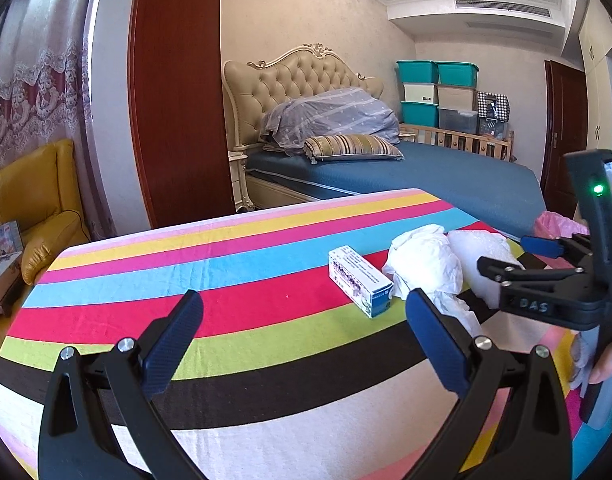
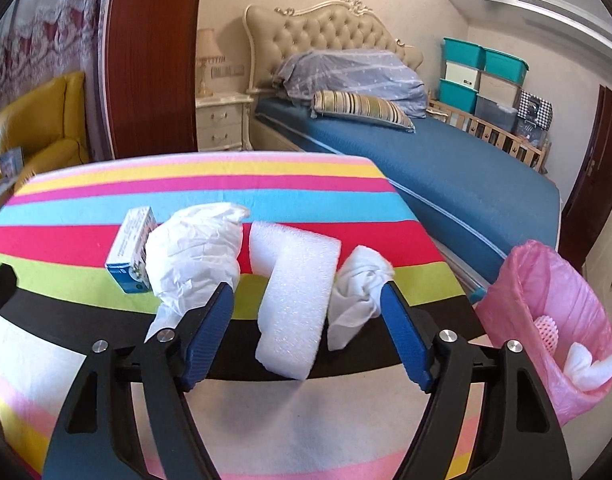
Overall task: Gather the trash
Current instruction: 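Grasp the white foam block with the right tool while the left tool grasps the white medicine box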
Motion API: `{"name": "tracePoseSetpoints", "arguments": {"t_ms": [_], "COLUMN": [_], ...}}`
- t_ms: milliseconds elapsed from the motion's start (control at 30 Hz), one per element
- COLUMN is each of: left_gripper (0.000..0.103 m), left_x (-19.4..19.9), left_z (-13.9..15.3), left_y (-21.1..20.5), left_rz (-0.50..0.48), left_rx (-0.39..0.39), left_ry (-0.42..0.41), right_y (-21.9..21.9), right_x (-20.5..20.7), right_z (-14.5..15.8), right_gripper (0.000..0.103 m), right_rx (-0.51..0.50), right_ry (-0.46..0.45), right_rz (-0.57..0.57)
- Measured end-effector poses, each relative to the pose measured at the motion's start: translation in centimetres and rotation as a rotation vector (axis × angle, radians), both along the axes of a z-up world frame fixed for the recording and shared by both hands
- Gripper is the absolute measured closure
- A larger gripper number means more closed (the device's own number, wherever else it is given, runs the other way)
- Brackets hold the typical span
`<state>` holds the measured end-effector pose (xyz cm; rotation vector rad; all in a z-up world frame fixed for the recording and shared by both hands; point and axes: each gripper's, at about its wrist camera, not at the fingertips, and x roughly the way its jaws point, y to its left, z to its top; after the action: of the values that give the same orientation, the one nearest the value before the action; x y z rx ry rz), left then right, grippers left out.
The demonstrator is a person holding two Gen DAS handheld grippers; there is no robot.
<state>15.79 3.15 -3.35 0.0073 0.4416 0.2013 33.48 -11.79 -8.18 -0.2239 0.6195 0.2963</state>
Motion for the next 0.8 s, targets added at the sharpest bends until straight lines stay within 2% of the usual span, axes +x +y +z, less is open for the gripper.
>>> {"name": "tracePoseSetpoints", "arguments": {"t_ms": [167, 267, 400, 533, 567, 700, 800], "left_gripper": [0.005, 0.005, 0.005, 0.005, 0.005, 0.005, 0.005], "left_x": [0.1, 0.0, 0.1, 0.1, 0.2, 0.2, 0.2], "left_z": [-0.2, -0.2, -0.2, -0.2, -0.2, -0.1, -0.1], "left_y": [0.0, -0.1, 0.0, -0.1, -0.1, 0.1, 0.1], "left_rz": [-0.009, -0.01, -0.01, -0.01, -0.01, -0.009, -0.009], "left_rx": [-0.007, -0.008, -0.008, -0.012, -0.014, -0.02, -0.022], "left_ry": [0.003, 0.003, 0.001, 0.003, 0.003, 0.005, 0.01], "right_y": [0.1, 0.2, 0.5, 0.8, 0.9, 1.0, -0.3], "right_x": [0.1, 0.3, 0.4, 0.4, 0.3, -0.7, -1.7], "right_z": [-0.1, -0.2, -0.6, -0.9, -0.9, -0.4, 0.5], "right_gripper": [0.036, 0.043, 0.046, 0.063, 0.065, 0.066, 0.066], "right_rx": [-0.01, -0.015, -0.028, -0.032, -0.038, -0.031, 0.021], "right_ry": [0.006, 0.017, 0.034, 0.049, 0.047, -0.005, -0.074], "right_rz": [-0.005, 0.0, 0.004, 0.031, 0.038, 0.054, 0.029]}}
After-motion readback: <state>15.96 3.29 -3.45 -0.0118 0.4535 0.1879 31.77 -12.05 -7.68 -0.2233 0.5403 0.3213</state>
